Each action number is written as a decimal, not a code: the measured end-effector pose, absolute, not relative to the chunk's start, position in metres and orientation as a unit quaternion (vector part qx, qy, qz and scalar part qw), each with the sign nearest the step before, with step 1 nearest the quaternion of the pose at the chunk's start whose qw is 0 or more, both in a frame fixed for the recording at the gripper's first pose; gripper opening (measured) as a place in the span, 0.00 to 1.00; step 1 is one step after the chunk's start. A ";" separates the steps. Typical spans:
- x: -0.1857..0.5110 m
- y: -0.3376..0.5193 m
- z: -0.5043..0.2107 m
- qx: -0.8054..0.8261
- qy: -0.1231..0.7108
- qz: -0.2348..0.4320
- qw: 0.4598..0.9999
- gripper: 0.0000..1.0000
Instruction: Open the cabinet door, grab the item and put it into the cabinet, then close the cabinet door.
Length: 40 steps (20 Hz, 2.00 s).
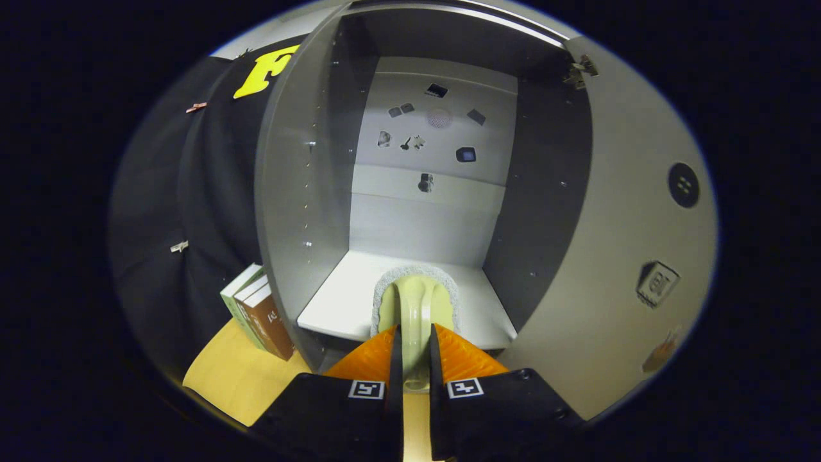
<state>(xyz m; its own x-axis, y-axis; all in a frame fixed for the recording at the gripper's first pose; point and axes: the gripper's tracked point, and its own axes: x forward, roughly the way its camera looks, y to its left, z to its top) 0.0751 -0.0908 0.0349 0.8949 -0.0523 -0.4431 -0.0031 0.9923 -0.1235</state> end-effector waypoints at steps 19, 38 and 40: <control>0.196 -0.100 -0.047 0.013 0.293 0.010 0.956 0.21; 0.197 -0.074 0.055 0.035 0.116 0.026 0.992 0.99; 0.172 -0.069 0.082 0.024 0.091 0.024 0.995 0.98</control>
<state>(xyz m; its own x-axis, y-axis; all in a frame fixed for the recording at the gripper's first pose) 0.1723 -0.0686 0.0819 0.9824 0.0517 -0.1796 -0.0431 0.9977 0.0515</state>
